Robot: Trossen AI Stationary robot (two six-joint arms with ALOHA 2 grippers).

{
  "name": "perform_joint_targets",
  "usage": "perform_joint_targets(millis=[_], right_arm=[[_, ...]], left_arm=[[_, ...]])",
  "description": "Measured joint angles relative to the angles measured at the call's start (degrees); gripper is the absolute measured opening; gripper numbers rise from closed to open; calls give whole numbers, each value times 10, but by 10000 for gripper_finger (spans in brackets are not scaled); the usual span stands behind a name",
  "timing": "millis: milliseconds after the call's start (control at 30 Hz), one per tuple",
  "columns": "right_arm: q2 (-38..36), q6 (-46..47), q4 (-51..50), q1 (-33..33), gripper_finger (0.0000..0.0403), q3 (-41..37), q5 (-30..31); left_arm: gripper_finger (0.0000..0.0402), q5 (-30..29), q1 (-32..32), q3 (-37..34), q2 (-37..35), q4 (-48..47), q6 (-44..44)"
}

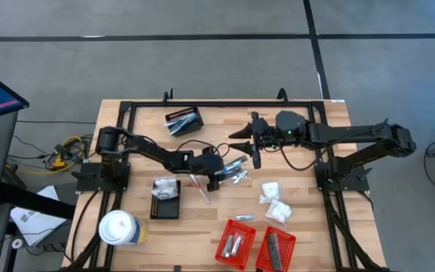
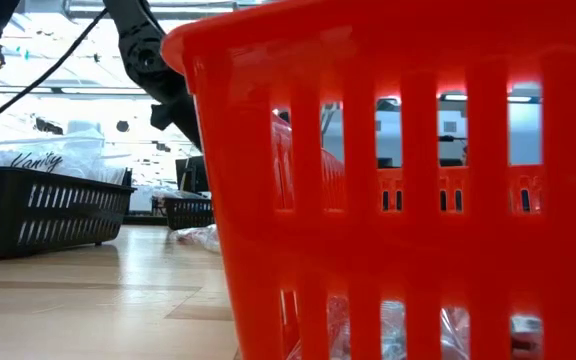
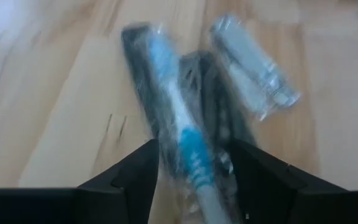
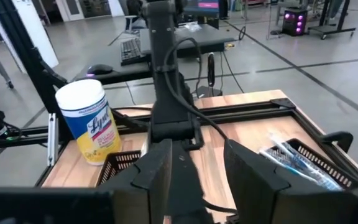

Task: Pick & Place Travel size toiletries
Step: Put the blue toothbrush into the top black bin

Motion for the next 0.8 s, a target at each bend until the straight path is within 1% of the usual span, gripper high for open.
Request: perform_joint_targets(millis=[167,300,400,600,700,800], right_arm=[[0,0,-5,-4,137,0,0],[0,0,-4,-4,139,0,0],[0,0,-4,-3,142,0,0],[0,0,-4,-4,145,0,0],[0,1,-8,-4,145,0,0],[0,2,-14,-3,142,0,0]], left_arm=[[190,2,11,1,7,-11,-9],[168,9,13,1,5,-16,-11],[132,6,8,0,5,-17,-10],[28,5,8,0,2,-16,-1],[26,-1,4,-1,-7,-24,7],[38,-10,1,-2,-38,-37,7]])
